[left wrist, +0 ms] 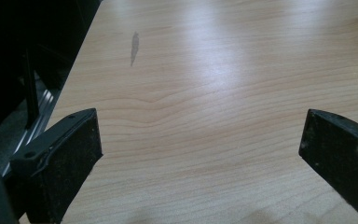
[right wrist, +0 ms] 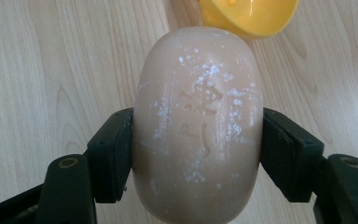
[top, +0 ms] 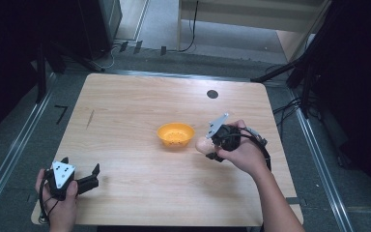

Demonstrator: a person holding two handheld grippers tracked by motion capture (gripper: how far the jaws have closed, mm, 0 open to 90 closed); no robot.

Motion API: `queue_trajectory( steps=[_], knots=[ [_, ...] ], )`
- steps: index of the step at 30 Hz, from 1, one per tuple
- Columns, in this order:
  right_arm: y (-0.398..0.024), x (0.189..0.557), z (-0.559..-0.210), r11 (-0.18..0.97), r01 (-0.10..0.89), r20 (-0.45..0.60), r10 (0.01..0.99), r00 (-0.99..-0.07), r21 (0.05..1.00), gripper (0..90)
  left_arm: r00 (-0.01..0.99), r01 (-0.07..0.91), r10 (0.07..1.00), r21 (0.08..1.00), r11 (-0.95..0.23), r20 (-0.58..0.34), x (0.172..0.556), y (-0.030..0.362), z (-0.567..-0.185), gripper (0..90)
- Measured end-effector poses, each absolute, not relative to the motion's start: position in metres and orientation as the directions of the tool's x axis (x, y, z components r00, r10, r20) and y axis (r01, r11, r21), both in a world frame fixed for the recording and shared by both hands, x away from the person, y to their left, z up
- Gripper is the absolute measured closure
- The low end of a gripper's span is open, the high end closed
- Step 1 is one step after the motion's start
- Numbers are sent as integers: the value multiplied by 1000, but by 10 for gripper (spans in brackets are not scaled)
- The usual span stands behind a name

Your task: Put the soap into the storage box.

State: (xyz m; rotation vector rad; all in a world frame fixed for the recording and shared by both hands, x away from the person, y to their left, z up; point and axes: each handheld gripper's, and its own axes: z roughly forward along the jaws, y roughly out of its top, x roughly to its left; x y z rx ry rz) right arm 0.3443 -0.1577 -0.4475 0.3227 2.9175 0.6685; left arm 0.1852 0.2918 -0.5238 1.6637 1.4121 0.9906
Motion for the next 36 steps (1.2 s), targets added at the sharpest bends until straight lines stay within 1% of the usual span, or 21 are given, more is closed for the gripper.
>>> queue_trajectory(
  steps=[3,6,22,28,36],
  knots=[
    [-156,348,-447,867,171,-65,227,-972,468,332,103,428,990,893,-135,100,185,292,-524,0],
    [-153,351,-448,877,166,-66,218,-974,451,332,104,428,990,894,-133,98,185,292,-524,0],
    [-132,368,-438,885,118,-68,166,-984,451,332,105,428,990,894,-135,99,185,292,-524,0],
    [-122,375,-434,884,85,-63,128,-990,459,332,104,429,990,893,-134,98,185,292,-524,0],
    [-105,386,-432,892,58,-53,91,-994,448,332,108,428,989,894,-134,97,185,292,-524,0]
  ],
)
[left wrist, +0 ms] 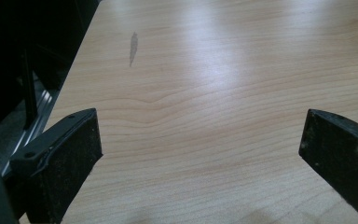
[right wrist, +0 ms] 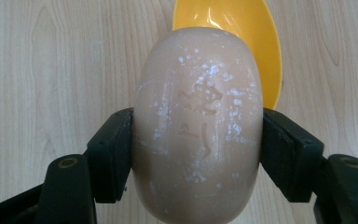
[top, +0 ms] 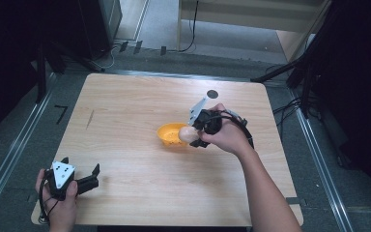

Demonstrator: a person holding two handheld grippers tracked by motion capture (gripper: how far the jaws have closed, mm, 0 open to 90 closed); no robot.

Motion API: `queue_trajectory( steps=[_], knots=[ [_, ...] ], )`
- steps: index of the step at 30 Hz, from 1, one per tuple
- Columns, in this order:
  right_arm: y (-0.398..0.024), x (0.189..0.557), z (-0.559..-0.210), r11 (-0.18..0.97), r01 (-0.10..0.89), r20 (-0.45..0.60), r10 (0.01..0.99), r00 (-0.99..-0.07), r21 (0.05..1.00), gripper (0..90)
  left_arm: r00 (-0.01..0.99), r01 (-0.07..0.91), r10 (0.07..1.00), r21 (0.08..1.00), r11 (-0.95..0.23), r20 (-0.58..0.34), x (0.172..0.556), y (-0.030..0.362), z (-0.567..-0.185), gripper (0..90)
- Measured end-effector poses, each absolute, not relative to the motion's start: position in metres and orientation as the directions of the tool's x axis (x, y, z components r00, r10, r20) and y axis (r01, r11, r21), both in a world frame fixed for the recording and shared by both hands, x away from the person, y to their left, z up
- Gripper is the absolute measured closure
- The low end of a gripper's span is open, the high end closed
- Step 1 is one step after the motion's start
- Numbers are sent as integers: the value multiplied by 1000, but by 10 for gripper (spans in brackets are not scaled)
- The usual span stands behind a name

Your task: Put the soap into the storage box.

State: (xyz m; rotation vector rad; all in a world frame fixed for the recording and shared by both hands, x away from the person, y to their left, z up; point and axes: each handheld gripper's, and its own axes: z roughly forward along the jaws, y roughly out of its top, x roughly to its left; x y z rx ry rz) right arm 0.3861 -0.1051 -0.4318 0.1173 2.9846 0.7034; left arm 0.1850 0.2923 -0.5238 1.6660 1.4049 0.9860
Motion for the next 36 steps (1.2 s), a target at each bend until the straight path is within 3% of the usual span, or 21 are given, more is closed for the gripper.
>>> queue_trajectory(
  steps=[36],
  knots=[
    [-42,418,-441,924,-14,-30,-3,-1000,381,330,119,419,989,899,-130,88,184,294,-524,0]
  ],
)
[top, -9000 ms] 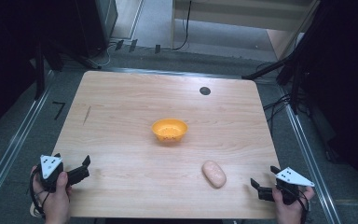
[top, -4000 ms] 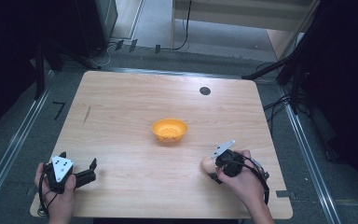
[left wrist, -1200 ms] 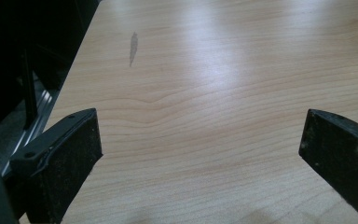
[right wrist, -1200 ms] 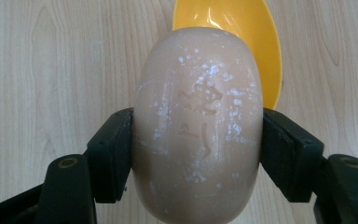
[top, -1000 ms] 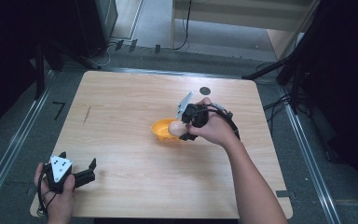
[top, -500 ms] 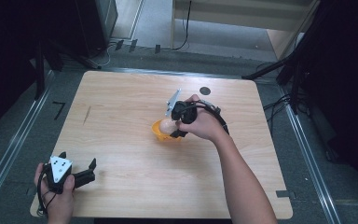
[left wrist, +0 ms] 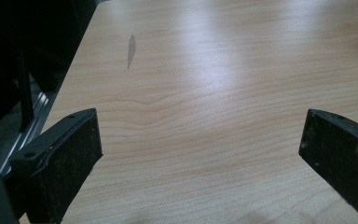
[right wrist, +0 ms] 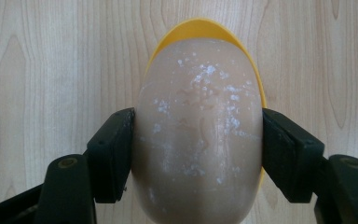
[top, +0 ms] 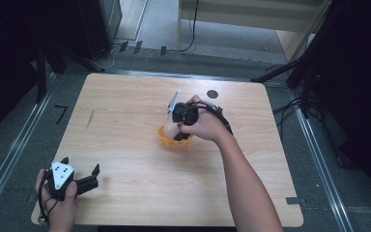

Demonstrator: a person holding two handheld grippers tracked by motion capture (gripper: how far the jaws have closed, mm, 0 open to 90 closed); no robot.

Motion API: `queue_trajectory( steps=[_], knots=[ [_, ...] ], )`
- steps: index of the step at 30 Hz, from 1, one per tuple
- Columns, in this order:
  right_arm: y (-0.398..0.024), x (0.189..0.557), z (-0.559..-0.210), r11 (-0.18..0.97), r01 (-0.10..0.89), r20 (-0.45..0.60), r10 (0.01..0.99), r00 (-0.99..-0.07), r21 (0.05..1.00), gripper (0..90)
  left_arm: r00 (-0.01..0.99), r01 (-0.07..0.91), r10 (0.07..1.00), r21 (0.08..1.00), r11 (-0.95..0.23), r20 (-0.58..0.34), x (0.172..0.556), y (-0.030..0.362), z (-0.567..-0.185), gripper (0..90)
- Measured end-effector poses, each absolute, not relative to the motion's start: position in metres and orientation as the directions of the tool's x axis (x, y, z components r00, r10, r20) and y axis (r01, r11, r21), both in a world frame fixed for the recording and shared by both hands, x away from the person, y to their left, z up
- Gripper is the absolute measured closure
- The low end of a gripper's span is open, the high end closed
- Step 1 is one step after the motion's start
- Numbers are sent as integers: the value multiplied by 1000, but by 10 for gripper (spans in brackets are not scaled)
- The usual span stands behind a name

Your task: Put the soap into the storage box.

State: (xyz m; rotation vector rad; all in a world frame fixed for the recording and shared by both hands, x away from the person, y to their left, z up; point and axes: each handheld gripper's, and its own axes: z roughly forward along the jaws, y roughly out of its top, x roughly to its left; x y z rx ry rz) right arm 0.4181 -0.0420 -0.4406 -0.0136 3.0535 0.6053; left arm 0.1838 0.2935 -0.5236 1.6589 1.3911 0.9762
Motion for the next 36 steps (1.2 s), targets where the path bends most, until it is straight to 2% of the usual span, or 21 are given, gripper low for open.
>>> queue_trajectory(
  steps=[8,10,12,14,18,28,34,36],
  knots=[
    [-41,421,-447,940,2,-13,7,-1000,342,335,117,419,989,898,-132,91,184,293,-524,0],
    [-43,423,-449,934,3,-4,5,-1000,358,331,118,419,989,898,-132,91,184,293,-524,0],
    [-46,424,-447,914,21,25,12,-1000,406,270,118,419,989,898,-132,91,184,293,-524,0],
    [-48,424,-445,916,28,0,31,-1000,399,250,118,418,989,899,-133,91,184,293,-524,0],
    [-52,423,-446,924,39,-9,46,-999,381,259,120,419,988,898,-135,92,184,293,-524,0],
    [-66,415,-443,896,85,17,87,-996,436,238,120,421,988,897,-136,93,184,293,-524,0],
    [-80,411,-444,890,116,35,112,-993,441,132,117,421,989,897,-135,94,184,292,-524,0],
    [-84,408,-445,885,122,38,118,-992,449,127,119,423,989,896,-133,91,184,293,-524,0]
  ],
)
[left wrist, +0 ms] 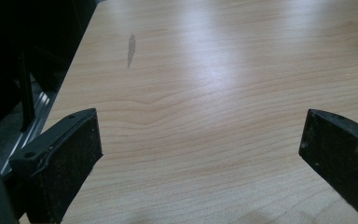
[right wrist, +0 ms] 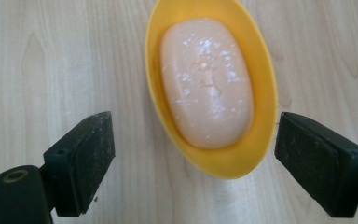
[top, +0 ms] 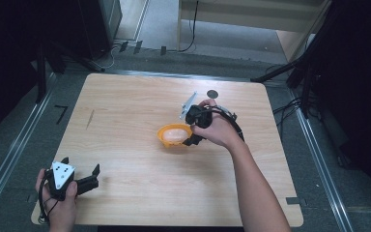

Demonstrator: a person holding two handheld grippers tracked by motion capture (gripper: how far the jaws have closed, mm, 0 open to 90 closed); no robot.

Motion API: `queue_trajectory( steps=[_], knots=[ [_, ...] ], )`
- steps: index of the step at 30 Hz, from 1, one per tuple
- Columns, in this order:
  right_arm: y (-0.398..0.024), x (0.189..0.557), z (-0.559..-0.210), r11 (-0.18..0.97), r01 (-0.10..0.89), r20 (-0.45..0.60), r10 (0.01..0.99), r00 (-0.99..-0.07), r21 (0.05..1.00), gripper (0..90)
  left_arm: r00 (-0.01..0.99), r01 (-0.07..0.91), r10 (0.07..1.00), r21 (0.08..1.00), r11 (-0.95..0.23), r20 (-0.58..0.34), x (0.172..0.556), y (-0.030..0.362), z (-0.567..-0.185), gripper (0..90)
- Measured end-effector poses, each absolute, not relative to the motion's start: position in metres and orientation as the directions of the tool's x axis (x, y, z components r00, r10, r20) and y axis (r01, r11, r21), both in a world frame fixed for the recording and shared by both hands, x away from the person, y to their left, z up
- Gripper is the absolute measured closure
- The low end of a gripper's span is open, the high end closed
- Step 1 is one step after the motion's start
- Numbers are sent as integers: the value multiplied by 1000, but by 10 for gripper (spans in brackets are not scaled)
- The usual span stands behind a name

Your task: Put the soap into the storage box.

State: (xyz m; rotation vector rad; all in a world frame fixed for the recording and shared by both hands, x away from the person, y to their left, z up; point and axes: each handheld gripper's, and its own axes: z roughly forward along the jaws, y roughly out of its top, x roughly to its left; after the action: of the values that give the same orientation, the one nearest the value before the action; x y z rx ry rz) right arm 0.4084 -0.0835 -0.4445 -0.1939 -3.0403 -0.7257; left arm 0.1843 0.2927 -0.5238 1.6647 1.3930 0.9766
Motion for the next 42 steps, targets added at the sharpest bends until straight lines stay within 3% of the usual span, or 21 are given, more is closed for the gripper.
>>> queue_trajectory(
  steps=[3,19,42],
  knots=[
    [-89,405,-447,884,137,45,130,-990,447,68,121,424,989,896,-134,91,184,293,-524,0],
    [-119,383,-452,828,203,52,207,-977,523,1,123,430,988,893,-135,91,185,293,-524,0],
    [-162,353,-469,784,304,101,298,-949,541,0,116,428,988,893,-143,102,185,292,-524,0]
  ],
)
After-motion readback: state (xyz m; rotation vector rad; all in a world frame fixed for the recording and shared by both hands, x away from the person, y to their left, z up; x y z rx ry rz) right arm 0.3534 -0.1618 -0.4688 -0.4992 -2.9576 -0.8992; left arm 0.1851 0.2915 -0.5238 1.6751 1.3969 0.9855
